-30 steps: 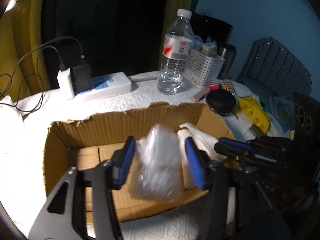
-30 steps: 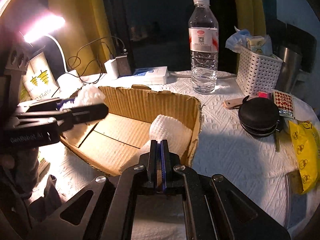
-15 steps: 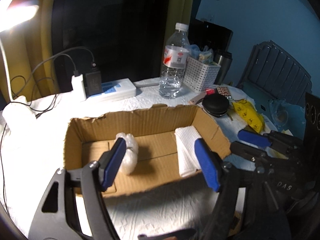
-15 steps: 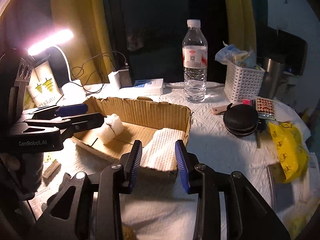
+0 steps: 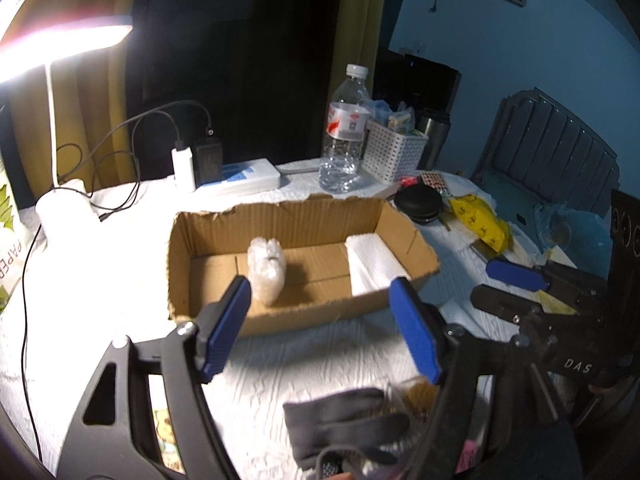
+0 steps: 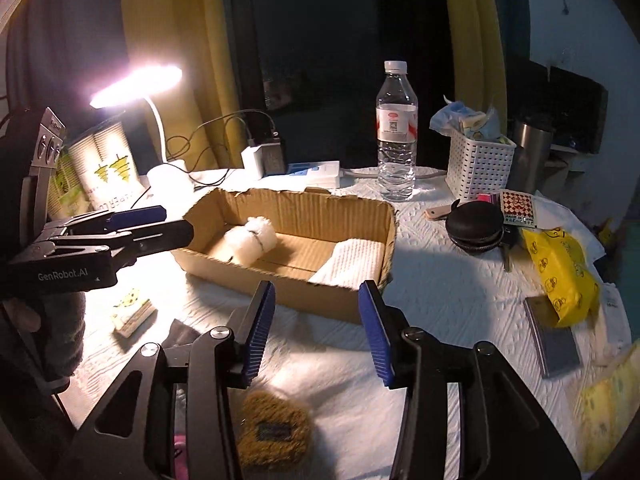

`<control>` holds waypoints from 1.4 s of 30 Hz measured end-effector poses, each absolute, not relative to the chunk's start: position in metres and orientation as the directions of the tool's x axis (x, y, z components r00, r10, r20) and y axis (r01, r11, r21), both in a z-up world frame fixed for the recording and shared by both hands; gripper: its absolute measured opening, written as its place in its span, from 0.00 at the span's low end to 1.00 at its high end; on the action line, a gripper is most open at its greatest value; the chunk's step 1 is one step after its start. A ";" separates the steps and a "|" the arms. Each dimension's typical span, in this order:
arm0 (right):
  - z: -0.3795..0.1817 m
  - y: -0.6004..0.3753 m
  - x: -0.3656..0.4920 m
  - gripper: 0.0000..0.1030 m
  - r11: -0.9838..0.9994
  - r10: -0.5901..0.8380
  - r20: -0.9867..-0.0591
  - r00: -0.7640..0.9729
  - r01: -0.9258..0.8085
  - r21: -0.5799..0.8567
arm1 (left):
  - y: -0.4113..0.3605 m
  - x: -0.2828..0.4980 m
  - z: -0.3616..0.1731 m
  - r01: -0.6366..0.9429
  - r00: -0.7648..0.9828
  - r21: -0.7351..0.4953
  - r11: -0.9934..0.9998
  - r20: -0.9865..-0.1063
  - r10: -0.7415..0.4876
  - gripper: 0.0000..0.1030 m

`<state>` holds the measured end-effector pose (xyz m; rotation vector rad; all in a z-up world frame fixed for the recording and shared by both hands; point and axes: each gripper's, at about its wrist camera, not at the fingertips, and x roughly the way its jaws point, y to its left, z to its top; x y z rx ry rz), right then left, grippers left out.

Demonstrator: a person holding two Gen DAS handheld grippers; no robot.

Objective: Organize soft objects
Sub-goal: 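Grasp the gray glove with the left gripper while the right gripper grasps the crumpled white tissue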

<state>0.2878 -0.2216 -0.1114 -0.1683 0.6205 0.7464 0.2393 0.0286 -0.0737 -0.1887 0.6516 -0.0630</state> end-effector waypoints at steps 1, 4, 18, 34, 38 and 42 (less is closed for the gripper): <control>-0.112 -0.222 0.285 0.46 0.730 0.584 -0.584 0.564 -0.680 0.072 | 0.028 0.236 -0.075 -0.001 0.793 -0.193 0.981 -0.598 -0.117 0.71; -0.116 -0.222 0.277 0.47 0.728 0.582 -0.590 0.559 -0.681 0.073 | 0.028 0.226 -0.080 -0.003 0.787 -0.194 0.981 -0.605 -0.117 0.71; -0.140 -0.235 0.262 0.47 0.736 0.573 -0.619 0.537 -0.669 0.101 | 0.024 0.195 -0.124 -0.033 0.719 -0.196 0.980 -0.686 -0.113 0.72; -0.174 -0.260 0.293 0.53 0.793 0.521 -0.670 0.529 -0.591 0.150 | 0.023 0.194 -0.163 -0.062 0.639 -0.193 0.979 -0.761 -0.110 0.71; -0.179 -0.258 0.310 0.63 0.811 0.499 -0.690 0.524 -0.564 0.158 | 0.020 0.198 -0.168 -0.046 0.629 -0.199 0.979 -0.767 -0.127 0.59; -0.190 -0.246 0.318 0.65 0.818 0.466 -0.722 0.512 -0.561 0.130 | 0.014 0.198 -0.167 -0.007 0.635 -0.201 0.980 -0.757 -0.151 0.42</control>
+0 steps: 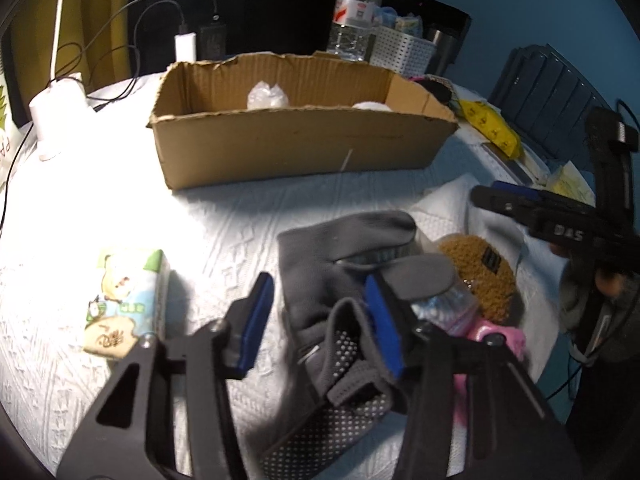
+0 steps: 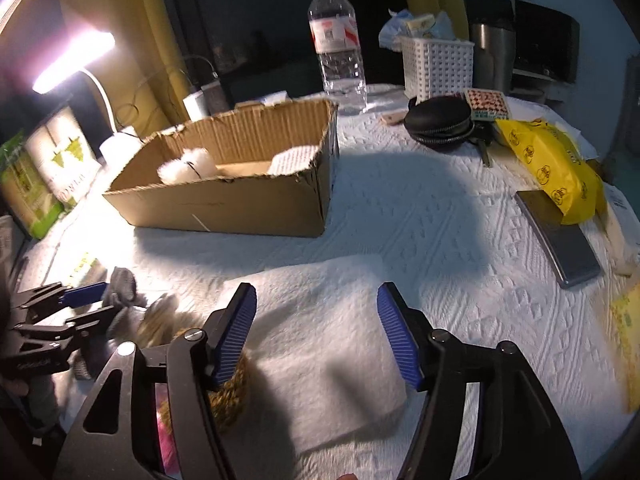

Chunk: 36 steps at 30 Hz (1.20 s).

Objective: Organize soft objects
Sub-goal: 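Grasp the gray glove with the left gripper while the right gripper grasps the crumpled white tissue, then lift and carry the gray glove and white tissue toward the cardboard box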

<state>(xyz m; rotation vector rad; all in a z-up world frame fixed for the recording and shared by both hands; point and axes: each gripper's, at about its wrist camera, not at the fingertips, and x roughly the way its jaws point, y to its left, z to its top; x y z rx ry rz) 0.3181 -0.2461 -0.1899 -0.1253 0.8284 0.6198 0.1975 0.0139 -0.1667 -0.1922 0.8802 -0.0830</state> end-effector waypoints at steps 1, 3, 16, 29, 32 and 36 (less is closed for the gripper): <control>-0.193 -0.242 0.319 0.65 0.815 0.462 -0.731 0.502 -0.565 0.126 | 0.013 0.197 -0.166 0.000 0.636 -0.203 0.979 -0.755 -0.157 0.39; -0.203 -0.234 0.321 0.65 0.814 0.447 -0.753 0.482 -0.569 0.119 | 0.014 0.197 -0.166 0.003 0.638 -0.203 0.979 -0.754 -0.158 0.35; -0.206 -0.222 0.314 0.14 0.812 0.404 -0.744 0.532 -0.583 0.024 | 0.028 0.185 -0.150 0.009 0.691 -0.245 0.970 -0.699 -0.183 0.20; -0.158 -0.227 0.292 0.09 0.786 0.496 -0.656 0.570 -0.616 0.059 | 0.052 0.172 -0.108 -0.013 0.778 -0.220 0.975 -0.615 -0.128 0.20; -0.146 -0.228 0.288 0.09 0.780 0.514 -0.634 0.577 -0.622 0.066 | 0.056 0.170 -0.099 -0.020 0.800 -0.216 0.976 -0.589 -0.114 0.20; -0.135 -0.228 0.284 0.09 0.774 0.527 -0.613 0.589 -0.630 0.060 | 0.059 0.173 -0.093 -0.025 0.811 -0.199 0.980 -0.577 -0.097 0.20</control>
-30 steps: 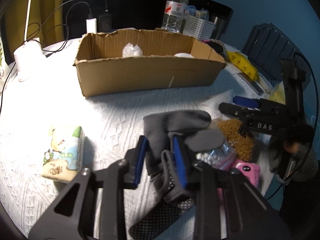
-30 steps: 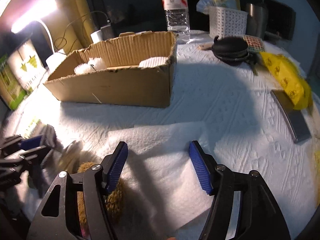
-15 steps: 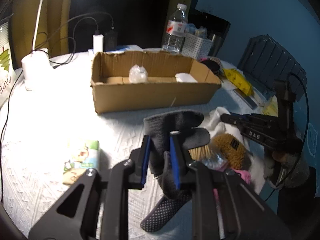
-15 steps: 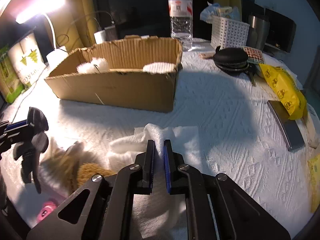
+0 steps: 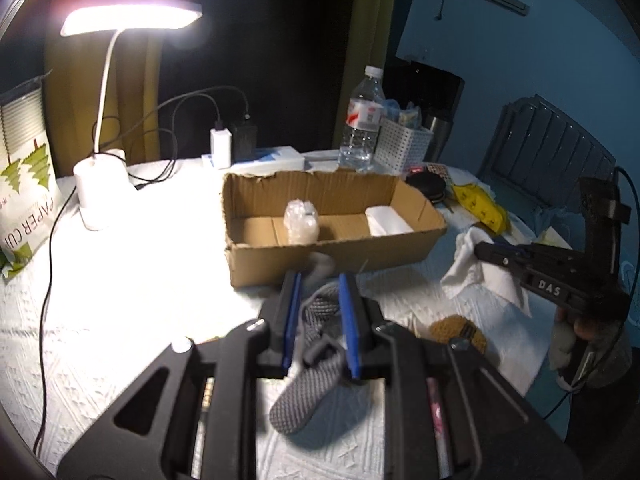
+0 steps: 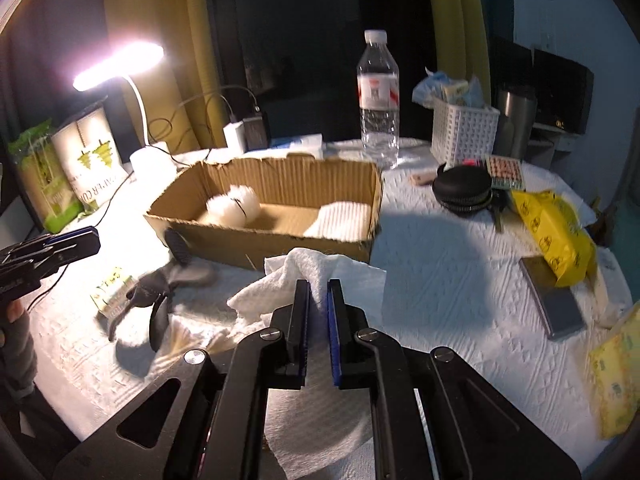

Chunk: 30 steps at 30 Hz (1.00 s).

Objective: Organize soft objects
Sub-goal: 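Lift and carry the gray glove and white tissue toward the cardboard box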

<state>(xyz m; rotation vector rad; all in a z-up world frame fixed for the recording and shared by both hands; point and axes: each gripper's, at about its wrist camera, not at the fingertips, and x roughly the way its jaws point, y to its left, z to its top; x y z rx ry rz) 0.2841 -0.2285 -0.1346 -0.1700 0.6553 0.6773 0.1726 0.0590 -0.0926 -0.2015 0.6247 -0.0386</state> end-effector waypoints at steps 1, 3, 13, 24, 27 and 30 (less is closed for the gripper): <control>-0.133 -0.228 0.284 0.09 0.774 0.528 -0.610 0.591 -0.631 0.059 | 0.060 0.174 -0.095 -0.027 0.803 -0.197 0.980 -0.588 -0.096 0.20; -0.132 -0.230 0.283 0.09 0.773 0.531 -0.606 0.592 -0.631 0.061 | 0.062 0.178 -0.101 -0.035 0.782 -0.213 0.976 -0.614 -0.106 0.22; -0.138 -0.231 0.285 0.09 0.769 0.538 -0.620 0.572 -0.634 0.082 | 0.049 0.204 -0.151 -0.078 0.662 -0.181 0.980 -0.745 -0.085 0.65; -0.140 -0.240 0.294 0.09 0.773 0.545 -0.611 0.574 -0.626 0.101 | 0.033 0.224 -0.179 -0.065 0.613 -0.104 0.992 -0.789 -0.043 0.44; -0.137 -0.242 0.294 0.09 0.773 0.549 -0.603 0.578 -0.625 0.104 | 0.035 0.222 -0.176 -0.054 0.619 -0.107 0.993 -0.784 -0.051 0.32; -0.134 -0.243 0.293 0.09 0.770 0.554 -0.594 0.583 -0.629 0.101 | 0.039 0.216 -0.164 -0.056 0.642 -0.114 0.992 -0.765 -0.052 0.31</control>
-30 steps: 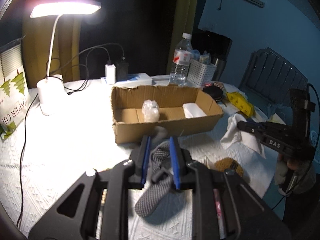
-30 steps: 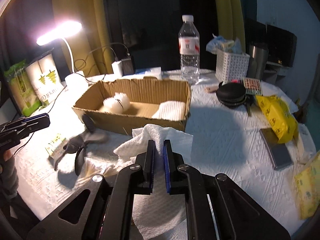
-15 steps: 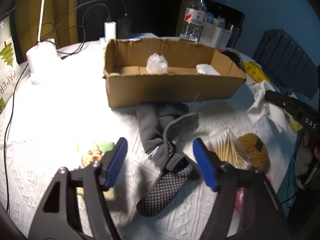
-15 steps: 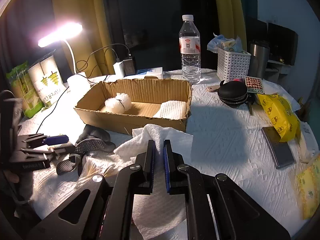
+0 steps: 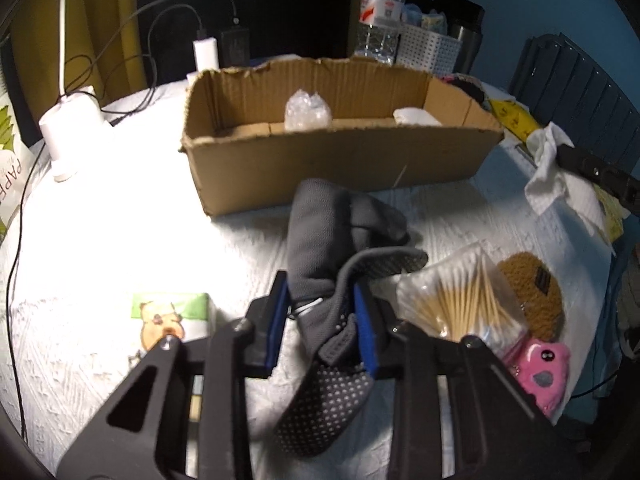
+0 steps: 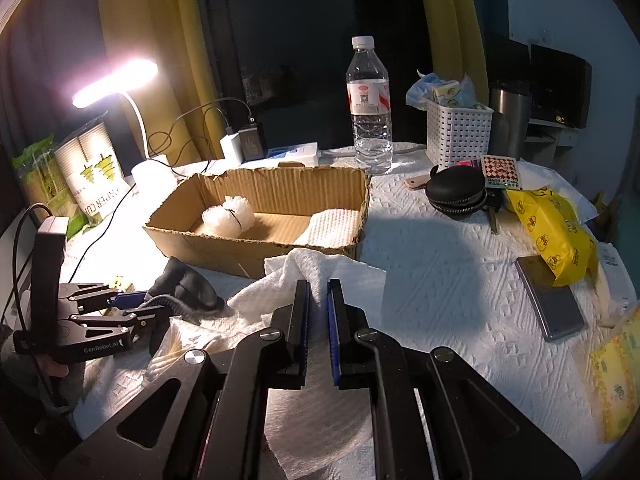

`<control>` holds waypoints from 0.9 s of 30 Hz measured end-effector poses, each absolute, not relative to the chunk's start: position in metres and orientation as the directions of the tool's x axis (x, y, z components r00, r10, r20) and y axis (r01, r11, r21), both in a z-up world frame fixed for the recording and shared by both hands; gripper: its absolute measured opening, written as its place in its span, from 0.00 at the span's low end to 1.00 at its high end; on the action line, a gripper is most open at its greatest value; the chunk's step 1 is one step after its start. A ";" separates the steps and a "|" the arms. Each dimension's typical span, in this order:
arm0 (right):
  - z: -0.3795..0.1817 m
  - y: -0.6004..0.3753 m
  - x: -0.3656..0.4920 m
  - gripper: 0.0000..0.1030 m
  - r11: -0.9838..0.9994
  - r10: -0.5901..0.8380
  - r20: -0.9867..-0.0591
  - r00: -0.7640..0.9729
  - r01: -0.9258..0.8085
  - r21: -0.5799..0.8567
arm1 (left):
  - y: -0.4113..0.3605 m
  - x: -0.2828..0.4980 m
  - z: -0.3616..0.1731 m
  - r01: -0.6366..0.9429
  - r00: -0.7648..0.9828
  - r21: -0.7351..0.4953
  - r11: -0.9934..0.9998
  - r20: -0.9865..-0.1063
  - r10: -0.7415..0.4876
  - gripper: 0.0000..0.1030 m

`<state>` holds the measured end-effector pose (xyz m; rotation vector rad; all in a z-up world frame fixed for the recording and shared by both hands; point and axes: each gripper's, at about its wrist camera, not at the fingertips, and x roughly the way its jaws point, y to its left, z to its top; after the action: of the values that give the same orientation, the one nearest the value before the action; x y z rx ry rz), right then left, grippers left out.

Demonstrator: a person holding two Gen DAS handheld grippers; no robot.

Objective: Organize soft objects
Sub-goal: 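Lift and carry the gray glove and white tissue toward the cardboard box, then lower the glove and tissue into the box and open both grippers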

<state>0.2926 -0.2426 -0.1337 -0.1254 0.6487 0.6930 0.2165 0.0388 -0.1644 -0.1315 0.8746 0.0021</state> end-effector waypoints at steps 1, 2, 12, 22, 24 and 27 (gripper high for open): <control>-0.132 -0.242 0.292 0.09 0.769 0.556 -0.591 0.584 -0.632 0.099 | 0.040 0.214 -0.159 -0.054 0.651 -0.119 0.991 -0.757 -0.055 0.31; -0.130 -0.241 0.291 0.09 0.767 0.559 -0.586 0.586 -0.635 0.096 | 0.041 0.212 -0.154 -0.051 0.661 -0.121 0.991 -0.748 -0.058 0.31; -0.113 -0.234 0.286 0.09 0.753 0.575 -0.557 0.599 -0.653 0.076 | 0.056 0.195 -0.099 -0.057 0.757 -0.140 0.988 -0.652 -0.049 0.31; -0.101 -0.226 0.293 0.09 0.750 0.581 -0.536 0.612 -0.659 0.060 | 0.074 0.207 -0.076 -0.073 0.802 -0.143 0.987 -0.596 -0.027 0.31; -0.099 -0.225 0.296 0.09 0.750 0.582 -0.533 0.614 -0.659 0.058 | 0.076 0.209 -0.075 -0.075 0.807 -0.141 0.987 -0.591 -0.023 0.31; -0.097 -0.221 0.303 0.09 0.749 0.582 -0.530 0.617 -0.661 0.054 | 0.080 0.216 -0.074 -0.077 0.811 -0.136 0.988 -0.585 -0.018 0.31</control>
<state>0.3026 -0.2212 -0.0974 -0.1523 0.5533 0.7186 0.2157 0.0803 -0.0740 -0.1566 0.6246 0.0317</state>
